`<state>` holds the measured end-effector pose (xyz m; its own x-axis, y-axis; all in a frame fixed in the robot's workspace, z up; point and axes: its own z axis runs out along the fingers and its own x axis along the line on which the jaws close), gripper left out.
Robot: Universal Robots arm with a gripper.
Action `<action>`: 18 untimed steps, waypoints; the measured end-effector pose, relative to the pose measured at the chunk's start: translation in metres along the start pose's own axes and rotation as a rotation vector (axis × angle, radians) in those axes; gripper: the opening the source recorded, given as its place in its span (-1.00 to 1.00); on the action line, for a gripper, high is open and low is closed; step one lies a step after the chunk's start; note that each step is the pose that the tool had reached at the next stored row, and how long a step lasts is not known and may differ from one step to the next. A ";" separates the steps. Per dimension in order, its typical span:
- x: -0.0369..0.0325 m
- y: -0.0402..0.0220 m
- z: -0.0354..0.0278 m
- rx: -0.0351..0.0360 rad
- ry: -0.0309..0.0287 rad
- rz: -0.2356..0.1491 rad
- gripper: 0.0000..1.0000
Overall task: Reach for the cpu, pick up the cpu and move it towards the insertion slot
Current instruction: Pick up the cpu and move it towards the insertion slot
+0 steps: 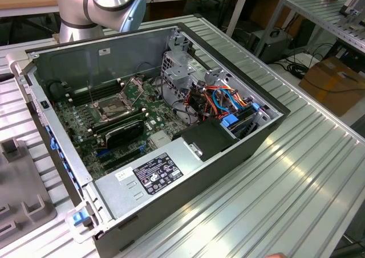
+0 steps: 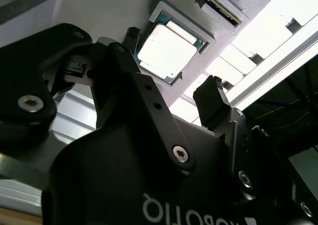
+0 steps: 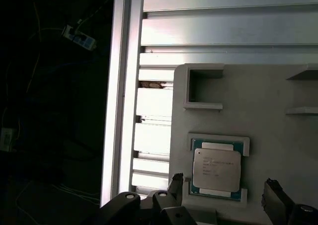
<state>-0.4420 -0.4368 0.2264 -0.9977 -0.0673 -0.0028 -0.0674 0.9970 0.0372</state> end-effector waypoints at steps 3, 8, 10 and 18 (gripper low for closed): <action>0.0000 0.0000 0.0000 0.0000 -0.0001 0.000 0.45; 0.0000 0.0000 0.0000 -0.0002 0.0000 0.000 0.45; 0.0000 0.0000 0.0002 -0.0003 0.0000 0.000 0.45; -0.0015 0.0108 0.0133 0.0377 0.0038 0.000 0.45</action>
<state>-0.4412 -0.4255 0.2135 -0.9977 -0.0677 0.0010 -0.0677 0.9977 -0.0005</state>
